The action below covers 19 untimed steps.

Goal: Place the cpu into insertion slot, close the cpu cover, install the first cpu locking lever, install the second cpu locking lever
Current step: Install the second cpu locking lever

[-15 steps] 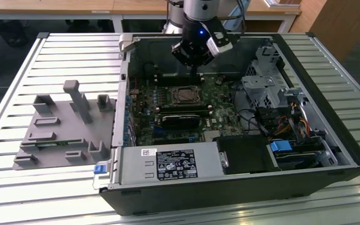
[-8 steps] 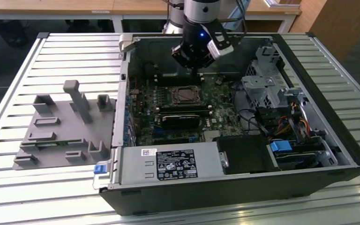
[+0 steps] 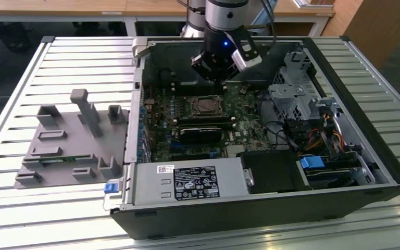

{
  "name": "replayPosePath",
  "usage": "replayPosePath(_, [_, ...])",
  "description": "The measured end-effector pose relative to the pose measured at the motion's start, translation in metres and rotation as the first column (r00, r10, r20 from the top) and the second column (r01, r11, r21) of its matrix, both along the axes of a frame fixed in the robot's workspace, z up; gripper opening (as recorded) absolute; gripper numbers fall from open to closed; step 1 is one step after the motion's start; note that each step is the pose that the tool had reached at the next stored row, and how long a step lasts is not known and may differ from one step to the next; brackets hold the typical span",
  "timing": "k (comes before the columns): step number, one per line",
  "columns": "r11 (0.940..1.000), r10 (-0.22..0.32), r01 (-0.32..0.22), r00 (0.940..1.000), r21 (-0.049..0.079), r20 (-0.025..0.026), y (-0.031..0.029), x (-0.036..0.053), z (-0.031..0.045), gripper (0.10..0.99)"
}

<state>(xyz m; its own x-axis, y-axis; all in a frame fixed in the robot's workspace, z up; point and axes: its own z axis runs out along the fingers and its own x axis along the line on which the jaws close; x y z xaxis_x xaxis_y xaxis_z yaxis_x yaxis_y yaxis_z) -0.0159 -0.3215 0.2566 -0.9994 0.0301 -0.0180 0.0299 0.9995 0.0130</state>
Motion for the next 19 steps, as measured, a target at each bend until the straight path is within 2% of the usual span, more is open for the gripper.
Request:
replayPosePath(4, [1.0, 0.0, 0.0, 1.0, 0.0, -0.0001, -0.0096, 0.0, 0.0, 0.106])
replayPosePath(7, [1.0, 0.0, 0.0, 1.0, 0.003, 0.0, -0.0144, 0.0, 0.0, 0.106])
replayPosePath(8, [1.0, 0.0, 0.0, 1.0, 0.009, 0.0, -0.0157, 0.0, 0.0, 0.106])
replayPosePath(11, [0.9992, 0.0, 0.0, 1.0, 0.039, -0.0006, -0.0182, 0.0, -0.0001, 0.106])
replayPosePath(13, [0.9986, 0.0, 0.0, 1.0, 0.053, -0.001, -0.0204, 0.0, -0.0004, 0.106])
replayPosePath(15, [0.9985, 0.0, 0.0, 1.0, 0.056, -0.0026, -0.0223, 0.0, -0.0011, 0.106])
replayPosePath(17, [0.9984, 0.0, 0.0, 1.0, 0.056, -0.007, -0.0236, 0.0, -0.0022, 0.106])
replayPosePath(19, [0.9984, 0.0, 0.0, 1.0, 0.057, -0.0088, -0.0259, 0.0, -0.0036, 0.106])
